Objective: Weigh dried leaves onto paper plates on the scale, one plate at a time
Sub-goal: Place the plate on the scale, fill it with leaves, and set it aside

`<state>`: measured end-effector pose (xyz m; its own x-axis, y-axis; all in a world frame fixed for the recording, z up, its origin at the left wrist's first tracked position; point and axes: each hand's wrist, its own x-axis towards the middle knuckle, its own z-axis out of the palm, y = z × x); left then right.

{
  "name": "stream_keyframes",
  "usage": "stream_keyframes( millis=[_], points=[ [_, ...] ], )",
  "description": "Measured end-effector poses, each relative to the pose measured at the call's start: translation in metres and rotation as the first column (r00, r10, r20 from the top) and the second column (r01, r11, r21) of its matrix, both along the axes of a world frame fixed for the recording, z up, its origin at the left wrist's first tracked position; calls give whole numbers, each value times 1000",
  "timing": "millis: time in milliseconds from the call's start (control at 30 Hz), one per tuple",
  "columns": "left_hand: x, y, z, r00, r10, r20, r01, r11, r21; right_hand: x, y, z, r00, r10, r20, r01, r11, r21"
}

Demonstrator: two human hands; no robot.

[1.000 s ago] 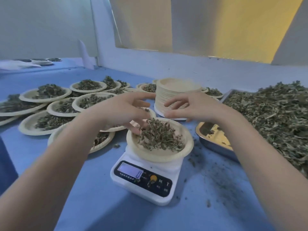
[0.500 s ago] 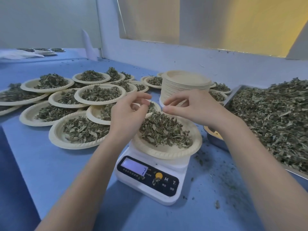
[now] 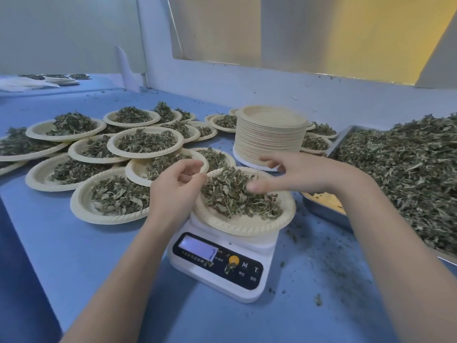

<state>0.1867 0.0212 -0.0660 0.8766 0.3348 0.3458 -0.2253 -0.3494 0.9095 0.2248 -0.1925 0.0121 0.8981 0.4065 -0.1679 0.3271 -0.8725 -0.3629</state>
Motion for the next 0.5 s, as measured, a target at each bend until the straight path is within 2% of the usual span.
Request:
stream_keyframes(
  millis=[67,167,367,500],
  points=[
    [-1,0,-1,1000,11,-17,-11,1000,14,-4,-9,2,989,43,-140,-55,995,-86],
    [0,-2,-4,999,14,-34,-12,999,41,-6,-17,0,972,76,-221,-104,987,-119],
    [1,-11,-6,998,43,-46,-37,993,115,-2,-21,-10,965,96,-244,-121,989,-89],
    [2,-13,2,997,78,-26,-74,986,151,0,-23,-11,979,113,-167,-115,993,-3]
  ],
)
